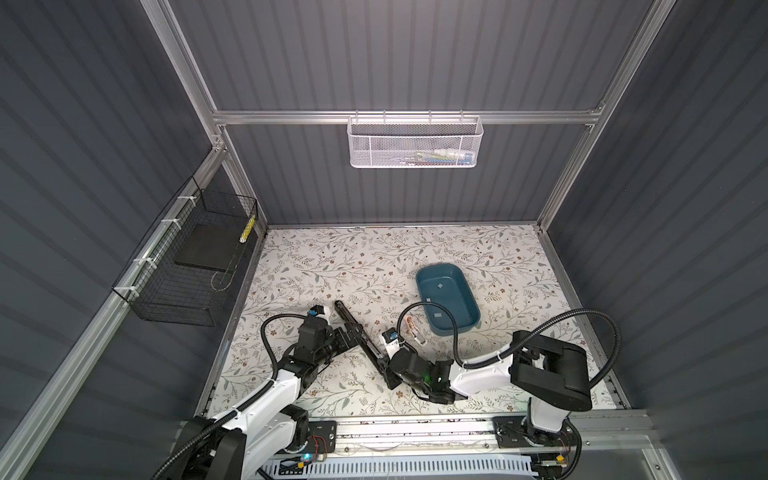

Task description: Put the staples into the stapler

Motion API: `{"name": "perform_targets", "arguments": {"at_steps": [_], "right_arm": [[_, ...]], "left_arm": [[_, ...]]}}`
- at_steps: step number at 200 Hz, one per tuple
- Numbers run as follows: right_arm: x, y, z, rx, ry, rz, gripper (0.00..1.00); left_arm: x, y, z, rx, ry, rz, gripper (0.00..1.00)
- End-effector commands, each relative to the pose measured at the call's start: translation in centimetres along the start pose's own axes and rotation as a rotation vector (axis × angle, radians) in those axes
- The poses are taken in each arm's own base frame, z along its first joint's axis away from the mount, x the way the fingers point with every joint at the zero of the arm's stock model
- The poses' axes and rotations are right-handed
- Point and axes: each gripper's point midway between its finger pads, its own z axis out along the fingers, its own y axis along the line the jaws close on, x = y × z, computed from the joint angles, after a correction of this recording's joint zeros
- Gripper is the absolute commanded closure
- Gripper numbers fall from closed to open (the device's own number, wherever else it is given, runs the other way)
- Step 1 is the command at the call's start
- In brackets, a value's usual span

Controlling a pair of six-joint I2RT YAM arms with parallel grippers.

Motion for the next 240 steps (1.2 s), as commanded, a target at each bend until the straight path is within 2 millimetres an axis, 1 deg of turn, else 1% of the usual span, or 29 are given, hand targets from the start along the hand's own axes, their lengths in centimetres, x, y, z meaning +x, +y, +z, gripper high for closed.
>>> {"name": "perform_targets", "arguments": {"at_steps": [1,68,102,134,135,137,142,155,167,186,201,221,240], "right_arm": [[0.2,0.3,-0.2,-0.027,0.008,0.028,0.98],[0.5,0.7,-0.2,-0.026,0.025,-0.005,1.00],[0.9,1.4,-0.4,-0.044,0.024,-0.055,1.00],[0.7,1.3,-0.4,-0.035,0.013,-0.082,1.00],[1.0,1.8,-0.5,-0.046,0.016,-0.091,1.00],[1.2,2.3,-0.7,-0.055,0.017,-0.099,1.00],[1.3,2.4,-0.8,-0.057,0.018,-0.104,1.00],[1.4,2.4,-1.0,-0.061,0.015,-0.114,1.00],[1.5,2.6,-1.3,-0.067,0.008,-0.128,1.00],[1.7,2.9,-1.4,-0.070,0.003,-0.163,1.00],[2.0,3.1,-1.4,-0.070,-0.001,-0.187,1.00],[2.2,3.0,-1.4,-0.079,-0.016,-0.204,1.00],[2.4,3.0,-1.3,-0.089,-0.027,-0.211,0.99]], "left_arm": [[-0.3,-0.1,0.6,0.014,-0.009,-0.006,0.01],[-0.4,0.4,2.8,0.003,0.000,-0.005,0.01],[-0.4,0.6,4.2,0.005,0.012,-0.007,0.00],[-1.0,0.7,4.9,-0.004,-0.009,0.006,0.01],[-1.1,0.7,4.9,-0.006,-0.011,0.007,0.01],[-1.2,0.8,4.9,-0.011,-0.012,0.009,0.01],[-1.4,0.9,4.9,-0.023,-0.019,0.018,0.01],[-2.1,1.1,4.9,-0.047,-0.048,0.037,0.05],[-2.7,0.8,4.9,-0.046,-0.066,0.063,0.07],[-3.5,-0.2,5.0,-0.013,-0.082,0.091,0.10],[-4.1,-1.5,5.1,0.037,-0.090,0.114,0.17],[-5.0,-2.4,4.9,0.056,-0.112,0.151,0.25],[-6.1,-3.1,4.4,0.056,-0.139,0.203,0.30]]}}
